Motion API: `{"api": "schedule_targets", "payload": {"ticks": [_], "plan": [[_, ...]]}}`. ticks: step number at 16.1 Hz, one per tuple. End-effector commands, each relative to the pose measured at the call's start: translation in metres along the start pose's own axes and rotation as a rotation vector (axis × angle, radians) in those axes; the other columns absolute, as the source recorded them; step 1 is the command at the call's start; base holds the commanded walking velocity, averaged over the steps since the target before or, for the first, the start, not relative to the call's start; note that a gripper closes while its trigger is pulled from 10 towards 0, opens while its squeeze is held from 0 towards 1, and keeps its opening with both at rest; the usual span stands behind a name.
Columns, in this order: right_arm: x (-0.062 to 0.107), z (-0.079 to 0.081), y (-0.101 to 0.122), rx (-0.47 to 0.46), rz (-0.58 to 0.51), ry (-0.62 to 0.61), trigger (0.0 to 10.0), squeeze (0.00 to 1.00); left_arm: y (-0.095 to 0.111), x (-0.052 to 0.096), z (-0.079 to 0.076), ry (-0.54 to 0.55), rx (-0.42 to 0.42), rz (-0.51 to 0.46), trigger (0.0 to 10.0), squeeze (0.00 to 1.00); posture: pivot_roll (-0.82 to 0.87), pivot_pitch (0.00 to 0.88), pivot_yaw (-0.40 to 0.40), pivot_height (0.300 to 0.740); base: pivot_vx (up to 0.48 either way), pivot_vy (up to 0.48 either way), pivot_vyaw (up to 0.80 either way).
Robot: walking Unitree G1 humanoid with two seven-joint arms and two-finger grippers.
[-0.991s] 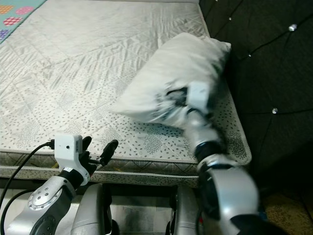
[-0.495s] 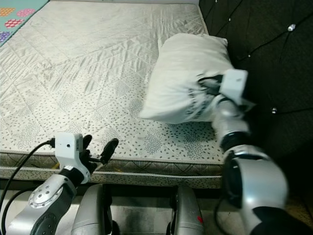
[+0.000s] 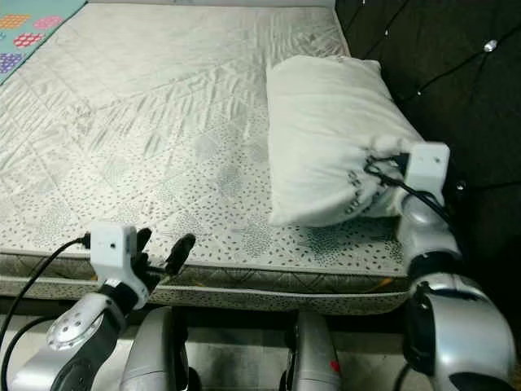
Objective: Clean up the room
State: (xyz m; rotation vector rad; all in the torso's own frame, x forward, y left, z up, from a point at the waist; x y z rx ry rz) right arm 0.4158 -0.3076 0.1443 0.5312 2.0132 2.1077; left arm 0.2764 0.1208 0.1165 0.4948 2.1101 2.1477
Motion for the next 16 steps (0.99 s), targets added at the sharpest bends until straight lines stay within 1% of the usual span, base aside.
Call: {"api": "schedule_targets", "payload": {"ticks": [1, 2, 3, 4, 6, 7, 9, 11, 13, 16], "plan": [[0.000, -0.016, 0.045, 0.002, -0.163, -0.015, 0.0, 0.00, 0.000, -0.001, 0.000, -0.005, -0.006, -0.001, 10.0, 0.00, -0.05, 0.046, -0.011, 0.580, 0.000, 0.000, 0.00], [0.007, -0.025, 0.039, 0.029, -0.169, 0.001, 0.0, 0.00, 0.002, -0.004, -0.001, -0.013, -0.008, -0.004, 10.0, 0.00, -0.06, 0.047, -0.004, 0.580, 0.000, 0.000, 0.00], [0.008, -0.026, 0.038, 0.032, -0.170, 0.003, 0.0, 0.00, 0.002, -0.004, 0.000, -0.014, -0.008, -0.004, 10.0, 0.00, -0.06, 0.048, -0.003, 0.580, 0.000, 0.000, 0.00], [0.013, -0.031, 0.034, 0.032, -0.161, -0.003, 0.0, 0.00, 0.002, -0.005, 0.000, -0.017, -0.010, -0.005, 10.0, 0.00, -0.07, 0.049, -0.002, 0.580, 0.000, 0.000, 0.00], [0.022, -0.035, 0.029, 0.038, -0.162, 0.008, 0.0, 0.00, 0.001, -0.005, 0.000, -0.024, -0.012, -0.003, 10.0, 0.00, -0.08, 0.049, 0.004, 0.580, 0.000, 0.000, 0.00], [0.033, -0.036, 0.025, 0.032, -0.159, 0.009, 0.0, 0.00, 0.001, -0.005, 0.000, -0.028, -0.013, -0.003, 10.0, 0.00, -0.08, 0.048, 0.007, 0.580, 0.000, 0.000, 0.00], [0.050, -0.031, 0.016, 0.026, -0.138, 0.033, 0.0, 0.00, 0.001, -0.006, 0.000, -0.035, -0.012, -0.002, 10.0, 0.00, -0.09, 0.049, 0.010, 0.580, 0.000, 0.000, 0.00], [0.069, -0.017, 0.002, 0.005, -0.104, 0.086, 0.0, 0.00, 0.001, -0.006, -0.002, -0.049, -0.012, 0.000, 10.0, 0.00, -0.10, 0.052, 0.015, 0.580, 0.000, 0.000, 0.00], [0.094, -0.001, -0.017, -0.006, -0.055, 0.155, 0.0, 0.00, 0.001, -0.007, -0.002, -0.054, -0.013, 0.000, 10.0, 0.00, -0.10, 0.052, 0.015, 0.580, 0.000, 0.000, 0.00], [0.112, 0.005, -0.028, -0.010, -0.005, 0.181, 0.0, 0.00, 0.000, -0.007, -0.002, -0.057, -0.013, 0.000, 10.0, 0.00, -0.11, 0.054, 0.013, 0.580, 0.000, 0.000, 0.00]]}}
Point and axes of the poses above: a point about 5 cm out from each wrist's last joint towards the gripper, its own x axis pointing back from the gripper into the wrist, its own y axis along the axis of the wrist's last joint, z = x × y, the point moved 5 cm from there along -x, pointing out of the wrist towards the gripper, and after that the axes turned 11 degrees about -x, right-handed, at the moved point
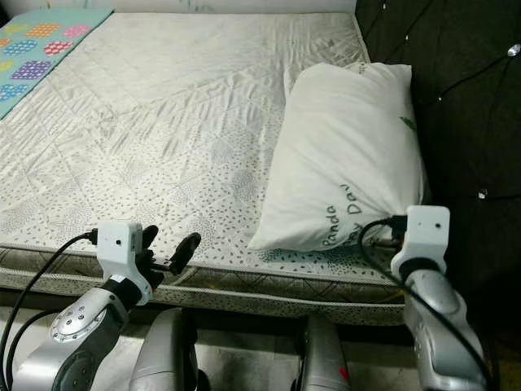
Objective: Clean up the room
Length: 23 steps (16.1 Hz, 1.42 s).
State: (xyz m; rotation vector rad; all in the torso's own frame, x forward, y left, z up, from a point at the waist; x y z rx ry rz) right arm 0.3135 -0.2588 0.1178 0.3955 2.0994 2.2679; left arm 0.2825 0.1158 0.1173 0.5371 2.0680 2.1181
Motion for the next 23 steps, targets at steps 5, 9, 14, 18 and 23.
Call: {"api": "schedule_targets", "payload": {"ticks": [5, 9, 14, 18, 23], "plan": [[0.007, 0.002, 0.014, -0.002, -0.022, -0.013, 0.0, 0.00, -0.002, -0.002, -0.001, -0.008, -0.001, 0.003, 10.0, 0.00, -0.11, 0.051, 0.012, 0.580, 0.000, 0.000, 0.00], [-0.011, 0.025, 0.020, -0.016, -0.026, 0.040, 0.0, 0.00, -0.001, -0.004, 0.002, 0.005, -0.007, 0.000, 10.0, 0.00, -0.10, 0.047, 0.011, 0.580, 0.000, 0.000, 0.00], [-0.057, 0.040, 0.055, -0.125, -0.082, 0.031, 0.0, 0.00, 0.001, -0.002, 0.009, 0.036, -0.017, -0.005, 10.0, 0.00, -0.07, 0.034, 0.001, 0.580, 0.000, 0.000, 0.00], [-0.077, 0.008, 0.082, -0.107, -0.149, -0.089, 0.0, 0.00, 0.001, -0.003, 0.007, 0.034, -0.019, -0.007, 10.0, 0.00, -0.07, 0.028, 0.009, 0.580, 0.000, 0.000, 0.00], [-0.080, -0.022, 0.085, -0.058, -0.158, -0.193, 0.0, 0.00, 0.003, -0.006, 0.011, 0.039, -0.028, -0.013, 10.0, 0.00, -0.08, 0.016, 0.004, 0.580, 0.000, 0.000, 0.00]]}}
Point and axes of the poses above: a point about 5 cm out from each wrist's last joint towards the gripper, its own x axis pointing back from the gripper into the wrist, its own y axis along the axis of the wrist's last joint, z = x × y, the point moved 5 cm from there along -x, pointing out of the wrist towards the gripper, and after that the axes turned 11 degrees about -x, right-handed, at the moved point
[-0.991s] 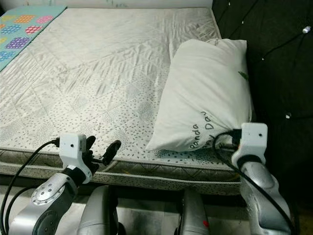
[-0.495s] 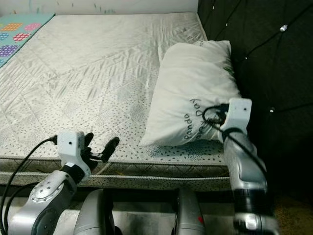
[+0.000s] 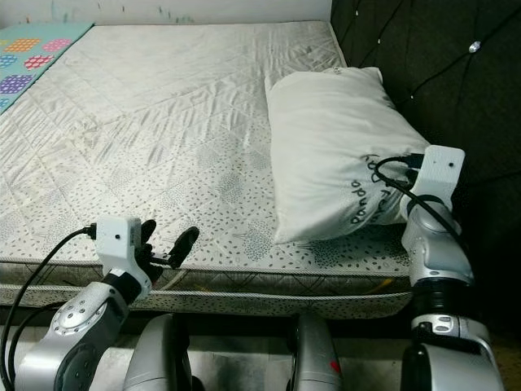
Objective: Clean up the room
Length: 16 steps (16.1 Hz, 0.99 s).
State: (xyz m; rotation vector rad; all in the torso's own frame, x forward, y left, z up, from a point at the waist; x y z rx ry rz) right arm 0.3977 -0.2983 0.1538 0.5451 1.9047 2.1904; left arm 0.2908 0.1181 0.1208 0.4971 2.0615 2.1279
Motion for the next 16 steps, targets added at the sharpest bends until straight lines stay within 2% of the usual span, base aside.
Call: {"api": "schedule_targets", "payload": {"ticks": [1, 2, 3, 4, 5, 6, 7, 8, 9, 10, 11, 12, 13, 16], "plan": [[0.003, 0.000, 0.029, 0.019, -0.119, 0.005, 0.0, 0.00, -0.002, 0.001, 0.006, 0.024, -0.018, 0.006, 10.0, 0.00, -0.08, 0.016, 0.004, 0.580, 0.000, 0.000, 0.00], [0.003, 0.001, 0.026, 0.016, -0.109, 0.014, 0.0, 0.00, -0.002, 0.001, 0.006, 0.024, -0.017, 0.006, 10.0, 0.00, -0.08, 0.016, 0.004, 0.580, 0.000, 0.000, 0.00], [0.010, 0.007, 0.014, 0.051, -0.088, 0.049, 9.1, 0.00, -0.002, 0.001, 0.005, 0.024, -0.014, 0.005, 10.0, 0.00, -0.08, 0.014, -0.001, 0.580, 0.000, 0.000, 0.00], [0.020, 0.014, 0.001, 0.094, -0.073, 0.094, 10.0, 0.00, -0.003, 0.002, 0.004, 0.021, -0.009, 0.007, 10.0, 0.00, -0.08, 0.014, -0.001, 0.580, 0.000, 0.000, 0.00], [0.032, 0.023, -0.016, 0.106, -0.047, 0.136, 10.0, 0.00, -0.004, 0.003, 0.002, 0.018, -0.005, 0.010, 10.0, 0.00, -0.08, 0.010, 0.002, 0.580, 0.000, 0.000, 0.00], [0.038, 0.027, -0.022, 0.107, -0.038, 0.155, 10.0, 0.00, -0.005, 0.004, 0.002, 0.017, -0.004, 0.012, 10.0, 0.00, -0.09, 0.010, 0.002, 0.580, 0.000, 0.000, 0.00], [0.050, 0.036, -0.035, 0.106, -0.020, 0.194, 10.0, 0.00, -0.006, 0.004, 0.002, 0.016, -0.002, 0.013, 10.0, 0.00, -0.09, 0.007, 0.004, 0.580, 0.000, 0.000, 0.00], [0.050, 0.036, -0.035, 0.106, -0.020, 0.194, 10.0, 0.00, -0.006, 0.004, 0.002, 0.016, -0.002, 0.013, 10.0, 0.00, -0.09, 0.007, 0.004, 0.580, 0.000, 0.000, 0.00], [0.054, 0.039, -0.039, 0.108, -0.020, 0.206, 10.0, 0.45, -0.006, 0.004, 0.002, 0.017, -0.002, 0.013, 10.0, 0.00, -0.09, 0.002, 0.006, 0.580, 0.000, 0.000, 0.00], [0.067, 0.050, -0.044, 0.106, -0.026, 0.252, 10.0, 1.00, -0.003, 0.004, 0.014, 0.091, -0.006, -0.005, 10.0, 0.00, -0.09, 0.000, 0.005, 0.580, 0.000, 0.000, 0.00], [0.074, 0.056, -0.047, 0.102, -0.026, 0.284, 10.0, 1.00, 0.000, 0.006, 0.027, 0.167, -0.017, -0.024, 10.0, 0.00, -0.09, 0.000, 0.006, 0.580, 0.000, 0.000, 0.00], [0.074, 0.056, -0.047, 0.101, -0.026, 0.288, 10.0, 1.00, 0.000, 0.006, 0.034, 0.199, -0.019, -0.028, 10.0, 0.00, -0.09, 0.000, 0.001, 0.580, 0.000, 0.000, 0.00], [0.074, 0.056, -0.047, 0.102, -0.026, 0.287, 10.0, 1.00, 0.000, 0.006, 0.035, 0.206, -0.017, -0.029, 10.0, 0.00, -0.09, 0.000, 0.001, 0.580, 0.000, 0.000, 0.00], [0.064, 0.060, -0.025, 0.114, -0.094, 0.298, 10.0, 1.00, 0.006, 0.004, 0.044, 0.267, -0.026, -0.062, 10.0, 0.00, -0.10, 0.000, -0.005, 0.580, 0.000, 0.000, 0.00]]}}
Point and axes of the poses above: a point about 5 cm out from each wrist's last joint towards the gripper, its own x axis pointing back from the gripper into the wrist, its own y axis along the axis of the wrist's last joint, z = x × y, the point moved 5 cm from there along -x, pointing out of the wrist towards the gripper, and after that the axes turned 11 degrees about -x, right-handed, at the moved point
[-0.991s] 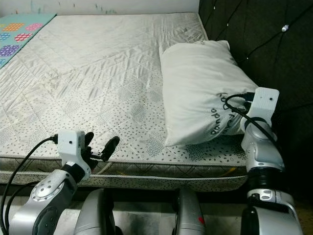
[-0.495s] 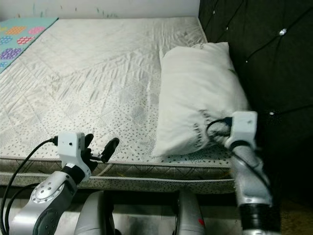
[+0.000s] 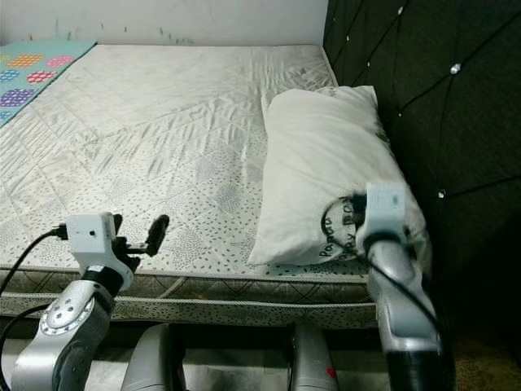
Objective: Clean up the room
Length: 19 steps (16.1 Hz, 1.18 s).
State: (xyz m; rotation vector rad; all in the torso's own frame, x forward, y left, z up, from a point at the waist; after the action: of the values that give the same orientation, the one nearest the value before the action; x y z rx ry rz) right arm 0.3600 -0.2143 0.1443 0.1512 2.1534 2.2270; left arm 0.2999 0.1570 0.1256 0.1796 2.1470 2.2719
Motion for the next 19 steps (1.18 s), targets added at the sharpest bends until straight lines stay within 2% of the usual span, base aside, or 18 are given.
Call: {"api": "schedule_targets", "payload": {"ticks": [1, 4, 8, 11, 13, 14, 16, 19], "plan": [[-0.002, -0.002, 0.008, 0.008, -0.024, 0.003, 10.0, 1.00, 0.005, -0.001, 0.008, 0.059, -0.008, -0.028, 10.0, 0.00, -0.11, 0.000, -0.004, 0.580, 0.000, 0.000, 0.00], [-0.001, 0.002, 0.014, 0.003, -0.052, 0.018, 10.0, 1.00, 0.008, 0.002, 0.013, 0.099, -0.004, -0.056, 10.0, 0.00, -0.12, 0.000, -0.004, 0.580, 0.000, 0.000, 0.00], [0.007, 0.020, 0.019, -0.048, -0.098, 0.055, 10.0, 1.00, 0.010, 0.008, 0.017, 0.103, 0.010, -0.077, 10.0, 0.00, -0.13, 0.000, 0.010, 0.580, 0.000, 0.000, 0.00], [0.013, 0.029, 0.016, -0.097, -0.104, 0.067, 10.0, 1.00, 0.012, 0.003, 0.012, 0.059, 0.019, -0.094, 10.0, 0.00, -0.14, 0.000, 0.017, 0.580, 0.000, 0.000, 0.00], [0.016, 0.036, 0.016, -0.099, -0.112, 0.096, 10.0, 1.00, 0.012, -0.001, 0.011, 0.058, 0.020, -0.101, 10.0, 0.00, -0.15, 0.000, 0.015, 0.580, 0.000, 0.000, 0.00], [0.019, 0.039, 0.008, -0.064, -0.107, 0.121, 10.0, 1.00, 0.012, -0.003, 0.012, 0.067, 0.024, -0.107, 10.0, 0.00, -0.15, 0.000, 0.011, 0.580, 0.000, 0.000, 0.00], [0.019, 0.035, 0.003, -0.088, -0.089, 0.114, 10.0, 1.00, 0.011, -0.003, 0.014, 0.075, 0.027, -0.110, 10.0, 0.00, -0.15, 0.000, 0.011, 0.580, 0.000, 0.000, 0.00], [0.016, 0.038, 0.011, -0.106, -0.110, 0.120, 10.0, 1.00, 0.007, -0.004, 0.016, 0.082, 0.025, -0.107, 10.0, 0.00, -0.16, 0.000, 0.013, 0.580, 0.000, 0.000, 0.00]]}}
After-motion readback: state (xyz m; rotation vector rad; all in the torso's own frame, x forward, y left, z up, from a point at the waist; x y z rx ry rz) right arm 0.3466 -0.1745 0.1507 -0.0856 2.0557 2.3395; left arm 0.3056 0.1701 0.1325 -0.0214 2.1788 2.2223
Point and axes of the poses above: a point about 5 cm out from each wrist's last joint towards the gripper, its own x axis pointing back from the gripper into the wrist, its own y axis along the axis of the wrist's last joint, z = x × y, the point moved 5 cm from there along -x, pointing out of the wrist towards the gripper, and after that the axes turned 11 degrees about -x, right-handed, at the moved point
